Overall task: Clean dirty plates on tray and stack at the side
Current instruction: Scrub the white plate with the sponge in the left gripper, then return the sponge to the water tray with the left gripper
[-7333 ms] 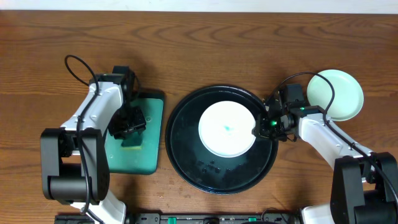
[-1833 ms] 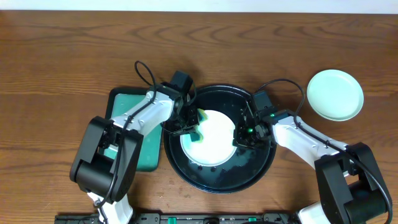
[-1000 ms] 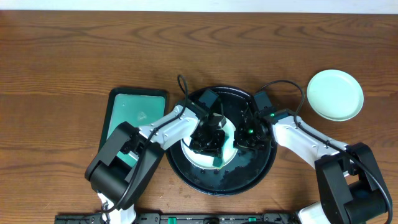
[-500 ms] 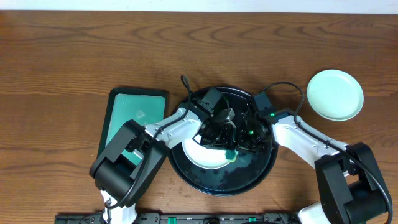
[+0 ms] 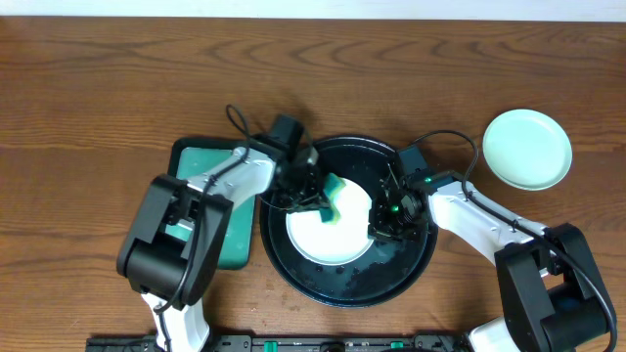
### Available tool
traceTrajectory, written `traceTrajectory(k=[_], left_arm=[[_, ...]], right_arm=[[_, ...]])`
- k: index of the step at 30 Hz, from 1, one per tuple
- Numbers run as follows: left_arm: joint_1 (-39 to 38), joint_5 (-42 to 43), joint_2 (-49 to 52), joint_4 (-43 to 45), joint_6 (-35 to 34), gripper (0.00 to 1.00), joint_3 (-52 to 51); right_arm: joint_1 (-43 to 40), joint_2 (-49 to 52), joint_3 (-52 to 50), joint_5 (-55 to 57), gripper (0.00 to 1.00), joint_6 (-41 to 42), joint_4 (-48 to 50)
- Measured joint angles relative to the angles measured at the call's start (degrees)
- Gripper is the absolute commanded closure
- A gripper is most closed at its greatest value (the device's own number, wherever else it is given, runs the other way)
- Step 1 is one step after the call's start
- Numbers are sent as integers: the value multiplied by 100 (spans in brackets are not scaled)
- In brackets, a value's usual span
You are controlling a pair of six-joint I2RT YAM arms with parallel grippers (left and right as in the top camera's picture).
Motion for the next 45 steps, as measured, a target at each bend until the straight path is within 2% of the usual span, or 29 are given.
traceTrajectory(k=[6, 14, 18, 27, 35, 37, 39, 42, 44, 45], left_arm=[[155, -538, -348, -538, 50, 93, -2], [160, -2114, -2321, -1628, 39, 93, -13], [557, -2968, -2894, -2173, 22, 93, -11], [1882, -3464, -2201, -2358, 352, 93, -11], [2149, -3543, -1113, -2052, 638, 93, -11], [2149, -3536, -844, -2031, 654, 83, -11], [2149, -3512, -774, -2009, 649, 62, -11], [2149, -3429, -863, -2031, 682, 36, -11], [2149, -3386, -1019, -2098, 706, 29, -11], [2149, -3379, -1123, -2162, 723, 29, -11]], right_arm=[[2, 0, -2, -9, 98, 4, 17], [0, 4, -9, -15, 98, 15, 46], [0, 4, -9, -13, 99, 13, 48], [0, 4, -9, -13, 98, 13, 68], [0, 4, -11, -15, 99, 13, 85], [0, 4, -11, -17, 98, 13, 85], [0, 4, -11, -17, 98, 13, 85], [0, 4, -11, -17, 98, 13, 85], [0, 4, -11, -17, 99, 13, 85], [0, 4, -11, -17, 98, 13, 85]])
